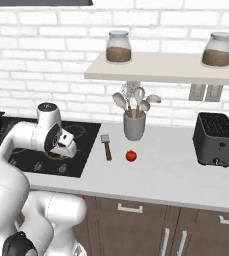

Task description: Put the mushroom and tomato in the pot. Retrieve the spatula and lightly stir the vegetables in the pot.

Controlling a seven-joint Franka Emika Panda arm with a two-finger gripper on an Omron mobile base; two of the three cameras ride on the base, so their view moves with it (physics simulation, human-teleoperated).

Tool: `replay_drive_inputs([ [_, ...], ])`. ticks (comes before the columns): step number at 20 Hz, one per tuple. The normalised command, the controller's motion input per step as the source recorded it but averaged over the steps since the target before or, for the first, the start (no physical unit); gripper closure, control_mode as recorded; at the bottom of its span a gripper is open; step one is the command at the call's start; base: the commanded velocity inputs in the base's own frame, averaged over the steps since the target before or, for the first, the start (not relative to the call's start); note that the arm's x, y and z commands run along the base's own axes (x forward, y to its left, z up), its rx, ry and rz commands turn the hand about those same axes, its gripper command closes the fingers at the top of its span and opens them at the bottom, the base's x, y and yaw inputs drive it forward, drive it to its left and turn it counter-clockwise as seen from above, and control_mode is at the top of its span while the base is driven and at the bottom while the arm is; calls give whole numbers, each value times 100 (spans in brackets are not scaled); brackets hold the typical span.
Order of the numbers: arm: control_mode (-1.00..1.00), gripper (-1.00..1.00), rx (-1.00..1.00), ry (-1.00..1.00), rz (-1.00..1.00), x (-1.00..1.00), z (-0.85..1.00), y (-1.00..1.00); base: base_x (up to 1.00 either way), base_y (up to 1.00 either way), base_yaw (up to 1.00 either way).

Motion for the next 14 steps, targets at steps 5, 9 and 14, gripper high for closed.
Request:
replay_drive_inputs([
  [5, 100, 100, 0, 1, 0, 1, 0, 18, 3, 40, 0],
  [9, 100, 100, 0, 0, 0, 0, 0, 0, 15, 100, 0],
  [14, 100, 100, 0, 0, 0, 0, 0, 0, 24, 100, 0],
])
